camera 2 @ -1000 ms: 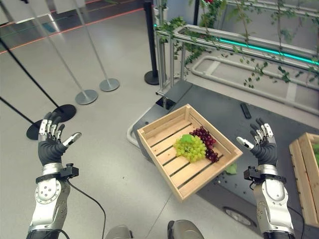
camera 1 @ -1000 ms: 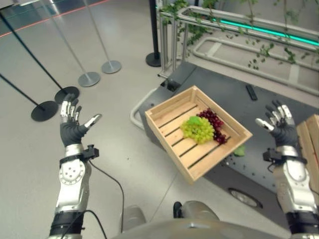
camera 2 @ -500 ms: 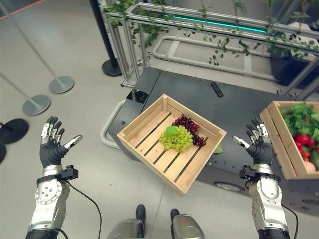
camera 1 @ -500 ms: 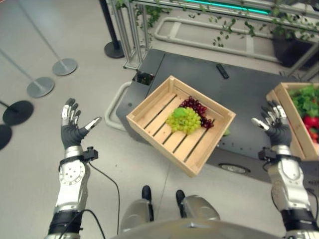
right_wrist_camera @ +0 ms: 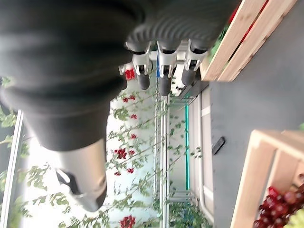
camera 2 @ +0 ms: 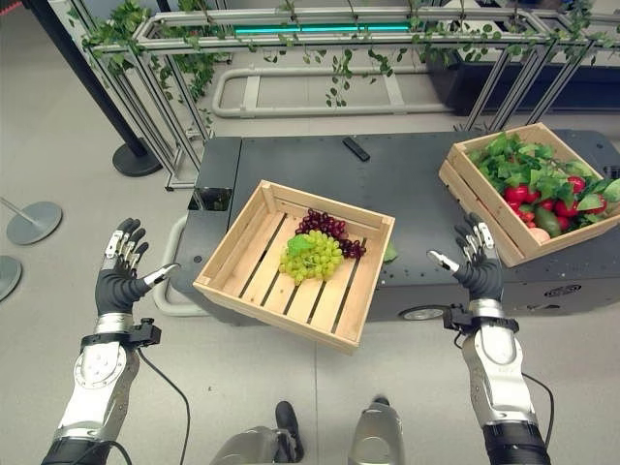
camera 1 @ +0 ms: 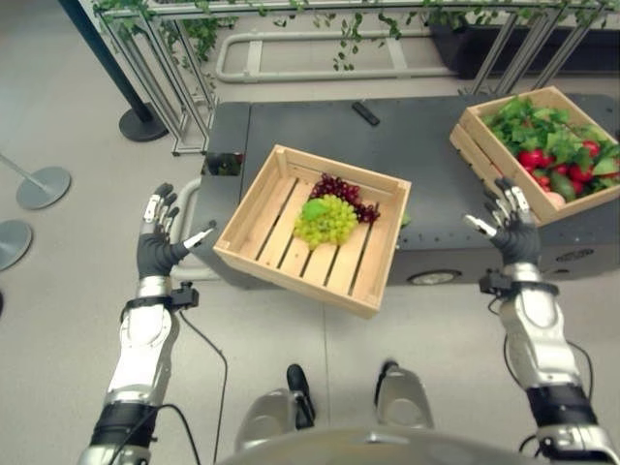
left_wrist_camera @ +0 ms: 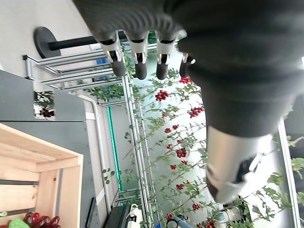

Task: Pick up the fruits from the basket on one side to the basket on the other side

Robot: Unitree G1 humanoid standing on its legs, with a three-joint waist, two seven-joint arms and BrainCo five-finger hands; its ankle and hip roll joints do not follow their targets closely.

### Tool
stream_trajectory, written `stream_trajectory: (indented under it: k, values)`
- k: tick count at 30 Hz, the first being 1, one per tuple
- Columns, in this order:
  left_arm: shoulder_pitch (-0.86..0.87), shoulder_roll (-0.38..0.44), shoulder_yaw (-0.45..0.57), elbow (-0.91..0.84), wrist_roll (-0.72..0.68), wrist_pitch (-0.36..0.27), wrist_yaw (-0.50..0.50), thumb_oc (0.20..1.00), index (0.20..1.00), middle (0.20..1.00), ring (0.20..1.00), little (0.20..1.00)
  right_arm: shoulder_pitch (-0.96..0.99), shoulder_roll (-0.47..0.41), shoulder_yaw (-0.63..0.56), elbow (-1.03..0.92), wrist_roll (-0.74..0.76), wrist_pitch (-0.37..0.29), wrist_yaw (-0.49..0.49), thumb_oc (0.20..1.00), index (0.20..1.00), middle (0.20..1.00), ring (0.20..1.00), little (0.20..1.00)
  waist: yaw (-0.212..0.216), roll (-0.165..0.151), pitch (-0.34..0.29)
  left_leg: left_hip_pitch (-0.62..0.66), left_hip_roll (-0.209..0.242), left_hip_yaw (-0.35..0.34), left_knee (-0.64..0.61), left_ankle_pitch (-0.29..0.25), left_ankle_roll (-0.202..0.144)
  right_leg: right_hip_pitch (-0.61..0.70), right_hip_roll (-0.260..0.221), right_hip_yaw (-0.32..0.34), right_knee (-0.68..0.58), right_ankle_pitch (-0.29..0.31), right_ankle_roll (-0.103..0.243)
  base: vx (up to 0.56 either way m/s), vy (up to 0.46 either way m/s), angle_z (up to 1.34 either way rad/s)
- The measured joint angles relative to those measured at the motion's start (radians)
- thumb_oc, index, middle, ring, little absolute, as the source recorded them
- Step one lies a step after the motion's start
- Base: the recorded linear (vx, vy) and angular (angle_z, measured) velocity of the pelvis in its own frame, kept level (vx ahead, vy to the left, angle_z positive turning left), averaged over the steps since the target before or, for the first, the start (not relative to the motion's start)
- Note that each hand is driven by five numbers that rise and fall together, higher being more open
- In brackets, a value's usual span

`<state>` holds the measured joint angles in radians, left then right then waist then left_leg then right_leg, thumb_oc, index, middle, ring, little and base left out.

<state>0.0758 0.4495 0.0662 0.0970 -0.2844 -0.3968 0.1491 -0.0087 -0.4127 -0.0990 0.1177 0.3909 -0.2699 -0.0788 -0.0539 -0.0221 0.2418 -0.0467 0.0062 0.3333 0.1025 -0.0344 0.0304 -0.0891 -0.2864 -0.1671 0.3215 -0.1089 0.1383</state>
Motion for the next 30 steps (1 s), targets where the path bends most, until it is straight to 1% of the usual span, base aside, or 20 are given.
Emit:
stream_trajectory:
  k: [1, 2, 3, 4, 6, 7, 9, 11, 12, 14, 15, 17, 23, 27, 30]
  values:
    - [0.033, 0.001, 0.016, 0.005, -0.002, 0.0, -0.002, 1.0, 1.0, 1.0, 1.0, 1.0, -0.023, -0.003, 0.011, 0.005, -0.003, 0.0, 0.004, 1.0, 1.0, 1.0, 1.0, 1.0, 0.024, 0.0, -0.007, -0.001, 0.007, 0.02, -0.001, 0.008, -0.016, 0.029, 0.014, -0.015, -0.106, 0.009, 0.024, 0.07, -0.107, -0.99]
    - [0.046, -0.005, 0.013, 0.004, -0.004, 0.008, -0.004, 1.0, 1.0, 1.0, 1.0, 1.0, -0.031, -0.009, 0.011, 0.012, -0.006, 0.002, 0.003, 1.0, 1.0, 1.0, 1.0, 1.0, 0.018, 0.012, -0.008, -0.003, 0.02, 0.012, -0.001, 0.008, -0.026, 0.037, 0.03, -0.021, -0.129, 0.028, 0.017, 0.09, -0.203, -0.69]
    - [0.072, -0.017, -0.001, 0.005, -0.004, 0.014, -0.018, 1.0, 1.0, 1.0, 1.0, 1.0, -0.024, -0.013, 0.011, 0.036, -0.007, 0.003, 0.001, 1.0, 1.0, 1.0, 1.0, 1.0, 0.006, 0.025, -0.017, 0.002, 0.038, 0.002, -0.002, 0.015, -0.04, 0.059, 0.066, 0.0, -0.159, 0.034, 0.007, 0.03, -0.1, -0.13]
    - [0.077, -0.021, -0.008, 0.005, -0.003, 0.014, -0.025, 1.0, 1.0, 1.0, 1.0, 1.0, -0.018, -0.015, 0.011, 0.043, -0.007, 0.008, -0.002, 1.0, 1.0, 1.0, 1.0, 1.0, 0.0, 0.025, -0.021, 0.005, 0.048, -0.01, -0.003, 0.019, -0.047, 0.062, 0.077, -0.002, -0.164, 0.033, 0.0, 0.05, -0.142, -0.13]
    - [0.074, -0.035, -0.012, 0.014, -0.004, 0.017, -0.039, 1.0, 1.0, 1.0, 1.0, 1.0, -0.007, -0.024, 0.01, 0.047, -0.008, 0.013, -0.005, 1.0, 1.0, 1.0, 1.0, 1.0, -0.013, 0.027, -0.031, 0.003, 0.071, -0.013, 0.001, 0.024, -0.067, 0.061, 0.109, 0.005, -0.169, 0.032, -0.018, 0.06, -0.154, -0.13]
    - [0.056, -0.037, -0.033, 0.038, -0.002, 0.017, -0.042, 1.0, 1.0, 1.0, 1.0, 1.0, 0.002, -0.027, 0.004, 0.056, -0.008, 0.012, -0.005, 1.0, 1.0, 1.0, 1.0, 1.0, -0.019, 0.028, -0.033, 0.004, 0.077, -0.024, 0.0, 0.027, -0.071, 0.068, 0.12, 0.009, -0.17, 0.028, -0.024, 0.05, -0.161, 0.03]
    - [0.035, -0.044, -0.068, 0.074, -0.002, 0.02, -0.045, 1.0, 1.0, 1.0, 1.0, 1.0, 0.017, -0.025, 0.002, 0.075, -0.008, 0.013, -0.011, 1.0, 1.0, 1.0, 1.0, 1.0, -0.02, 0.028, -0.041, 0.006, 0.085, -0.039, -0.002, 0.03, -0.076, 0.074, 0.13, 0.009, -0.171, 0.023, -0.032, 0.02, -0.099, 0.1]
    - [0.033, -0.044, -0.088, 0.099, -0.001, 0.021, -0.046, 1.0, 1.0, 1.0, 1.0, 1.0, 0.017, -0.025, 0.002, 0.091, -0.008, 0.013, -0.012, 1.0, 1.0, 1.0, 1.0, 1.0, -0.023, 0.028, -0.045, 0.009, 0.088, -0.041, -0.003, 0.031, -0.078, 0.078, 0.134, 0.009, -0.171, 0.021, -0.035, 0.01, -0.05, 0.05]
    - [0.03, -0.045, -0.108, 0.168, 0.021, 0.024, -0.047, 1.0, 1.0, 1.0, 1.0, 1.0, 0.014, -0.015, 0.005, 0.129, -0.008, 0.013, -0.014, 1.0, 1.0, 1.0, 1.0, 1.0, -0.033, 0.027, -0.057, 0.017, 0.089, -0.045, -0.011, 0.035, -0.084, 0.09, 0.138, 0.01, -0.179, 0.021, -0.035, 0.02, -0.055, 0.07]
    - [0.033, -0.045, -0.129, 0.227, 0.044, 0.039, -0.047, 1.0, 1.0, 1.0, 1.0, 1.0, 0.024, -0.006, 0.017, 0.159, -0.015, 0.011, -0.018, 1.0, 1.0, 1.0, 1.0, 1.0, -0.045, 0.025, -0.081, 0.02, 0.091, -0.048, -0.024, 0.04, -0.087, 0.089, 0.14, 0.018, -0.183, 0.02, -0.036, 0.03, -0.07, 0.05]
    - [0.032, -0.051, -0.142, 0.274, 0.06, 0.043, -0.047, 1.0, 1.0, 1.0, 1.0, 1.0, 0.033, 0.006, 0.02, 0.185, -0.027, 0.012, -0.021, 1.0, 1.0, 1.0, 1.0, 1.0, -0.042, 0.024, -0.096, 0.021, 0.09, -0.05, -0.026, 0.041, -0.087, 0.092, 0.142, 0.019, -0.187, 0.02, -0.036, 0.02, -0.043, 0.03]
    - [0.035, -0.054, -0.163, 0.312, 0.077, 0.055, -0.047, 1.0, 1.0, 1.0, 1.0, 1.0, 0.05, 0.013, 0.026, 0.209, -0.031, 0.013, -0.027, 1.0, 1.0, 1.0, 1.0, 1.0, -0.044, 0.022, -0.109, 0.024, 0.088, -0.05, -0.027, 0.042, -0.086, 0.095, 0.142, 0.02, -0.189, 0.021, -0.036, 0.02, -0.04, 0.01]
    - [0.038, -0.072, -0.168, 0.356, 0.077, 0.06, -0.042, 1.0, 1.0, 1.0, 1.0, 1.0, 0.056, 0.021, 0.038, 0.295, -0.048, 0.013, -0.046, 1.0, 1.0, 1.0, 1.0, 1.0, -0.043, 0.02, -0.12, 0.05, 0.089, -0.05, -0.044, 0.048, -0.086, 0.122, 0.143, 0.021, -0.209, 0.025, -0.035, 0.01, -0.026, 0.0]
    - [0.037, -0.08, -0.173, 0.373, 0.077, 0.061, -0.034, 1.0, 1.0, 1.0, 1.0, 1.0, 0.063, 0.023, 0.067, 0.371, -0.049, 0.015, -0.063, 1.0, 1.0, 1.0, 1.0, 1.0, -0.043, 0.018, -0.142, 0.052, 0.087, -0.056, -0.054, 0.052, -0.087, 0.127, 0.145, 0.02, -0.214, 0.025, -0.035, 0.0, -0.038, 0.04]
    - [0.035, -0.081, -0.173, 0.4, 0.078, 0.062, -0.03, 1.0, 1.0, 1.0, 1.0, 1.0, 0.074, 0.03, 0.074, 0.378, -0.052, 0.015, -0.063, 1.0, 1.0, 1.0, 1.0, 1.0, -0.046, 0.016, -0.144, 0.054, 0.083, -0.064, -0.054, 0.052, -0.087, 0.138, 0.146, 0.02, -0.222, 0.025, -0.035, 0.0, -0.018, 0.08]
